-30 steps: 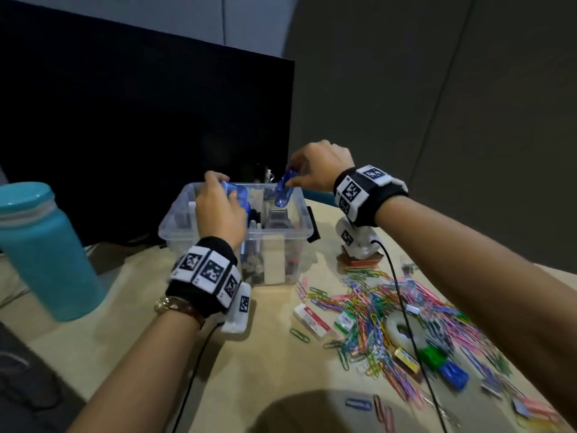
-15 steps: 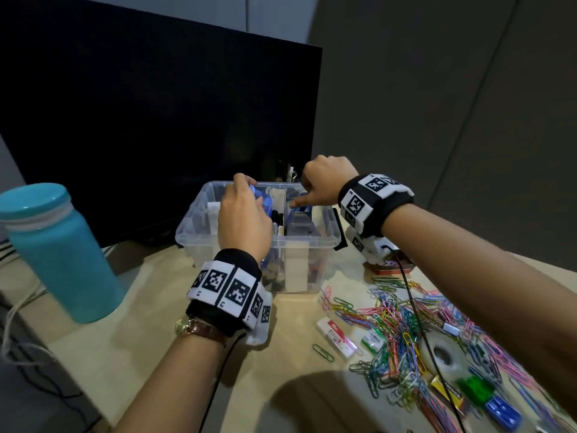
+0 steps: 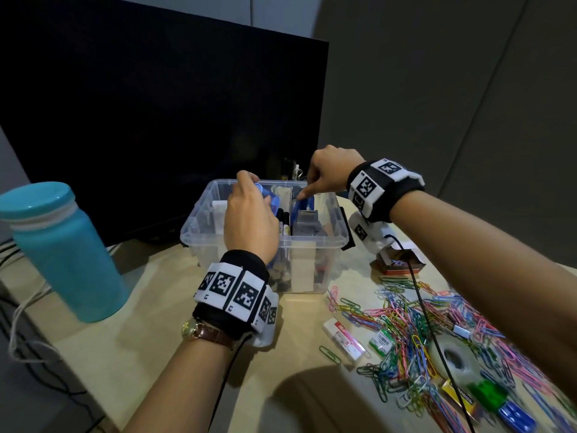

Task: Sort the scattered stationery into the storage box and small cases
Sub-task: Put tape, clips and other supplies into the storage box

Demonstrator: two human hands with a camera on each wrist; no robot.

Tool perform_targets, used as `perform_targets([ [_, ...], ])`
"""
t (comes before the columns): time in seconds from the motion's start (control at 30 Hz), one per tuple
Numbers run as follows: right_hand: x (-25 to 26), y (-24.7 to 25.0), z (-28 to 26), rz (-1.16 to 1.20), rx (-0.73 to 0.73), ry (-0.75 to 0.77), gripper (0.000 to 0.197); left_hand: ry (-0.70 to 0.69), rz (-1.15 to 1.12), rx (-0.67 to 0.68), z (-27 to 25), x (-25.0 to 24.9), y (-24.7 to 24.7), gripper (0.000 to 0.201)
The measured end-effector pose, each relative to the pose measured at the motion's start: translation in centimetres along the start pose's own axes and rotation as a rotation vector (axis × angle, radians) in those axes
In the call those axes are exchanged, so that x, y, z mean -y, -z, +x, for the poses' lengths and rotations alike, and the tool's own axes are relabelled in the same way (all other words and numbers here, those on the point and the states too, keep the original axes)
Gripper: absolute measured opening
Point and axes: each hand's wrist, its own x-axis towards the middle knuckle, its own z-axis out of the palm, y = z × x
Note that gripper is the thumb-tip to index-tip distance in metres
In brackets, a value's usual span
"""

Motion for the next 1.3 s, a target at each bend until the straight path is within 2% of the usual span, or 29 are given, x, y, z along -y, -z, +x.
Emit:
perform_targets([
  [0.1, 0.2, -0.2, 0.4, -0.021, -0.064, -0.028, 0.05, 0.006, 0.001, 0.008, -0.1, 0.0, -0.1, 0.029],
  [0.17, 0.0, -0.3, 0.9, 0.053, -0.096, -0.057, 0.056, 0.006, -0.004, 0.02, -0.1, 0.1, -0.1, 0.03],
  [0.4, -0.8, -1.4, 0.5, 0.213, -0.111, -0.096, 0.057, 0.016, -0.021, 0.049, 0.2, 0.3, -0.2, 0.032],
  [0.53, -2.2, -1.5, -0.5, 0.533, -0.134, -0.097, 0.037, 0.029, -0.031, 0.046, 0.3, 0.2, -0.3, 0.036],
  [0.6, -2.4, -1.1, -1.3, 0.598, -0.138, -0.099, 0.03, 0.035, -0.014, 0.046, 0.3, 0.2, -0.4, 0.037],
  [0.73, -2.1, -0.2, -2.3, 0.693, -0.045, -0.153, 0.035, -0.013, 0.058, 0.052, 0.3, 0.5, -0.6, 0.039],
  [0.8, -1.6, 0.2, -2.8, 0.809, 0.059, -0.176, 0.034, -0.019, 0.07, 0.051, 0.3, 0.5, -0.6, 0.037],
  [0.87, -0.9, 0.3, -3.2, 0.911, 0.201, -0.167, 0.03, -0.015, 0.083, 0.05, 0.2, 0.4, -0.6, 0.036],
  [0.93, -0.5, 0.4, -3.4, 0.877, 0.248, -0.12, 0.035, -0.012, 0.09, 0.05, 0.1, 0.4, -0.6, 0.036],
  [0.97, -0.3, 0.4, -3.4, 0.836, 0.21, -0.09, 0.039, -0.01, 0.09, 0.05, 0.1, 0.3, -0.5, 0.036],
  [1.07, -0.1, 0.2, -3.0, 0.807, -0.053, 0.021, 0.053, -0.003, 0.098, 0.052, 0.0, 0.2, -0.5, 0.037],
  [1.13, -0.2, 0.2, -2.8, 0.82, -0.163, 0.082, 0.055, 0.007, 0.103, 0.053, 0.0, 0.2, -0.4, 0.037],
  [1.23, -0.5, -0.2, -2.4, 0.75, -0.206, 0.139, 0.043, 0.014, 0.09, 0.051, 0.0, 0.2, -0.4, 0.037],
  [1.3, -0.7, -0.5, -2.2, 0.68, -0.171, 0.128, 0.039, 0.018, 0.075, 0.052, 0.0, 0.2, -0.5, 0.038],
])
